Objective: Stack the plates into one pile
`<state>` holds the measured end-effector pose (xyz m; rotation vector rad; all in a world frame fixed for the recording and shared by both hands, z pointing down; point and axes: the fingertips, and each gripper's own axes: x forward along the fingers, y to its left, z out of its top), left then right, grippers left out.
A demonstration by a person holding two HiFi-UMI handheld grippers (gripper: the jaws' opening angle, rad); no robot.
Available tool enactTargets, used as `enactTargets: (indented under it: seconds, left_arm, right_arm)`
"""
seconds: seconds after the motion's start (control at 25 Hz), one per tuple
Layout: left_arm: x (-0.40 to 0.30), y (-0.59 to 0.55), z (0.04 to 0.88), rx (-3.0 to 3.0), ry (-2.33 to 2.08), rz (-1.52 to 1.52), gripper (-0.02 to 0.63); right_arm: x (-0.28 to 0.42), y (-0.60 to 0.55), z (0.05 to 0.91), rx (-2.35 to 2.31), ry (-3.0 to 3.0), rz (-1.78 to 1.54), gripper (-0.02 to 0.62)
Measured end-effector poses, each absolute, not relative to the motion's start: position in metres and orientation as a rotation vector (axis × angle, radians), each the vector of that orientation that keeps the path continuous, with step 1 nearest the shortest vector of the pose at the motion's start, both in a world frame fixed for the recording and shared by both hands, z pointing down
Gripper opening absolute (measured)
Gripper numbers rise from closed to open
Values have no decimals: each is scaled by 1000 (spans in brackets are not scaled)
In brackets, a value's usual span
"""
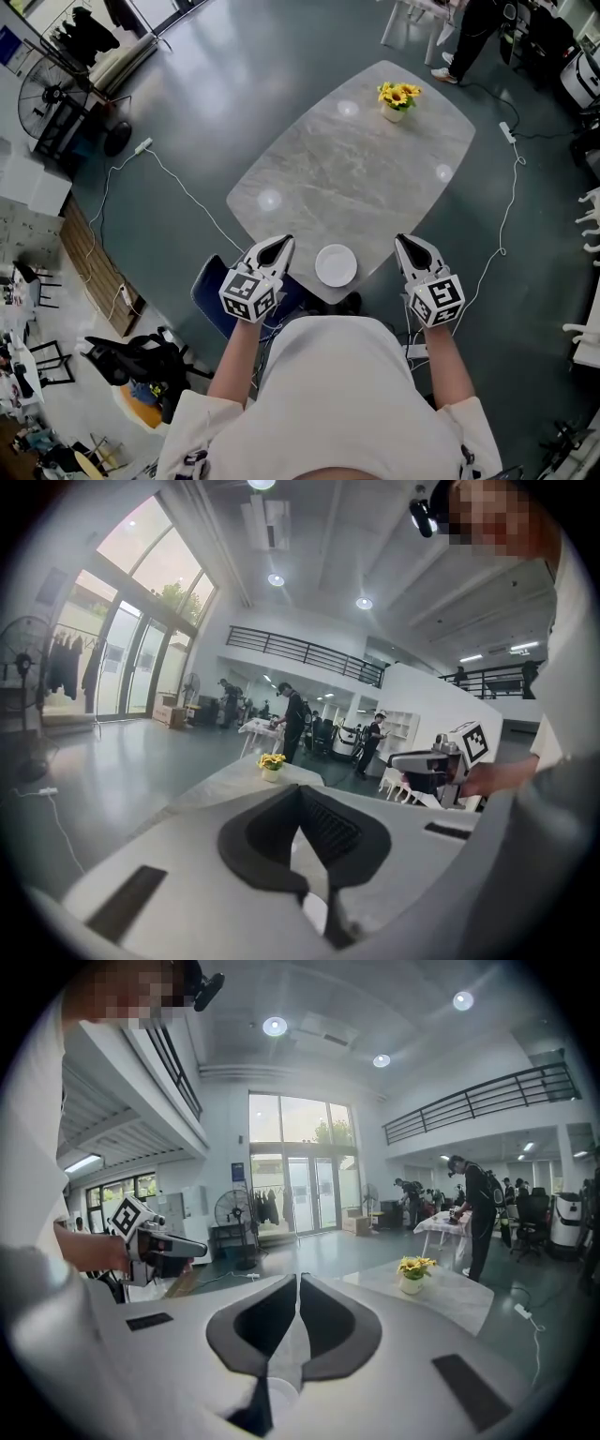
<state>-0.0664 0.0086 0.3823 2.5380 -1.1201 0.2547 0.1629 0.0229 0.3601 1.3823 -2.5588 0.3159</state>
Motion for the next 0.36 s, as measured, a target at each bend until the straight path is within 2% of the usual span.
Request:
enactTargets:
  seconds: [0.36]
  left_arm:
    - [-73,16,387,2506,-1138,218,8]
  right_arm:
    - [166,29,363,1400,-2569,364,38]
